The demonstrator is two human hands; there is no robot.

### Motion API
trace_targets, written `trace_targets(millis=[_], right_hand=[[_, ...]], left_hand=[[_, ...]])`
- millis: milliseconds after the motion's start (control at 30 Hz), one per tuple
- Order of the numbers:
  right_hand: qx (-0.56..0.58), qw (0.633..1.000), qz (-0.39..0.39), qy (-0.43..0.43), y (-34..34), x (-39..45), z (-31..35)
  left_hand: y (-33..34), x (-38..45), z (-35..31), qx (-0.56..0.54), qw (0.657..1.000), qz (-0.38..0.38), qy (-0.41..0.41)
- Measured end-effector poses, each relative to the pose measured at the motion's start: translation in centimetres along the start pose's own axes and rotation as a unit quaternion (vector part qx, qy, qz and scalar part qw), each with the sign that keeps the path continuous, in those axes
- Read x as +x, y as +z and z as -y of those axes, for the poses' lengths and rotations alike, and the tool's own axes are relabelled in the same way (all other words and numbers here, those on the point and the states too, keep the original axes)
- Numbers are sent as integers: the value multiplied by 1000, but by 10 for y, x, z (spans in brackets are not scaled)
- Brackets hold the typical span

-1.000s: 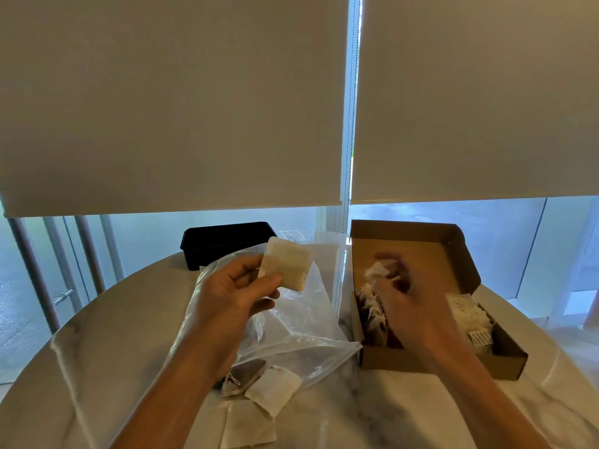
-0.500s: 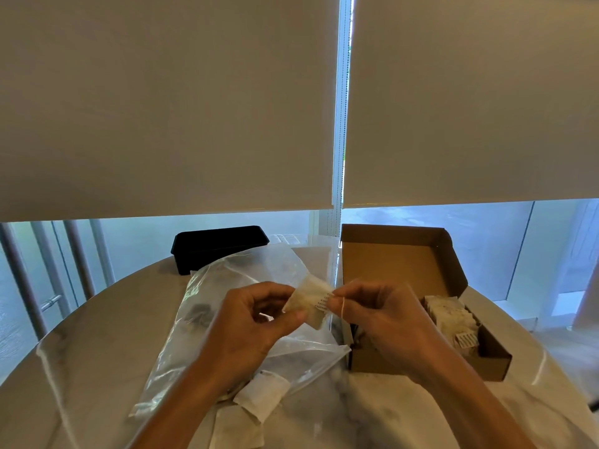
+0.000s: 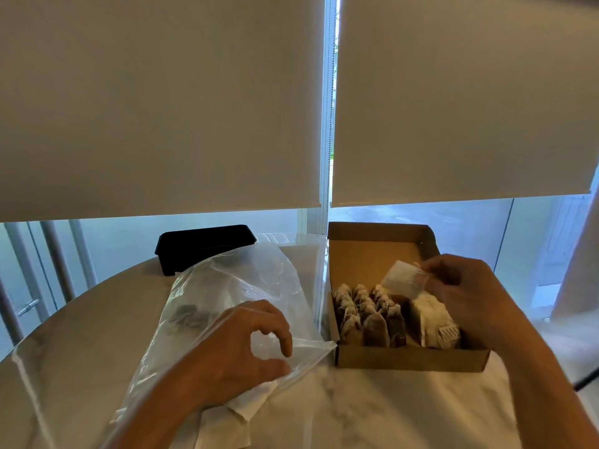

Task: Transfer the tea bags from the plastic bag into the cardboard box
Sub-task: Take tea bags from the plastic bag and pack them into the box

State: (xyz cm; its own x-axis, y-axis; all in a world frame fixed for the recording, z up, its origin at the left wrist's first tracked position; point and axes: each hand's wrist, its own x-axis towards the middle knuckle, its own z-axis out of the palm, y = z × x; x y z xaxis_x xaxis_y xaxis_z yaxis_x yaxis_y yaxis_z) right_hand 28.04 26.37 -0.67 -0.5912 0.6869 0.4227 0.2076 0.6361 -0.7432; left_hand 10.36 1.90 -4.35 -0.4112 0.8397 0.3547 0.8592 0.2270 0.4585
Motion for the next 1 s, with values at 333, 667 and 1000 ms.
trace_targets(millis=[333,667,1000], right_hand=[[-224,965,129,33,-37,17,-69],[-261,952,158,-3,-32,24,-75],[-305,937,170,17,-26,26,-78]], left_hand=[[0,1,-2,8,999,-48,9],[0,0,-3,-12,999,-49,2],[0,0,-3,-15,999,-51,1]])
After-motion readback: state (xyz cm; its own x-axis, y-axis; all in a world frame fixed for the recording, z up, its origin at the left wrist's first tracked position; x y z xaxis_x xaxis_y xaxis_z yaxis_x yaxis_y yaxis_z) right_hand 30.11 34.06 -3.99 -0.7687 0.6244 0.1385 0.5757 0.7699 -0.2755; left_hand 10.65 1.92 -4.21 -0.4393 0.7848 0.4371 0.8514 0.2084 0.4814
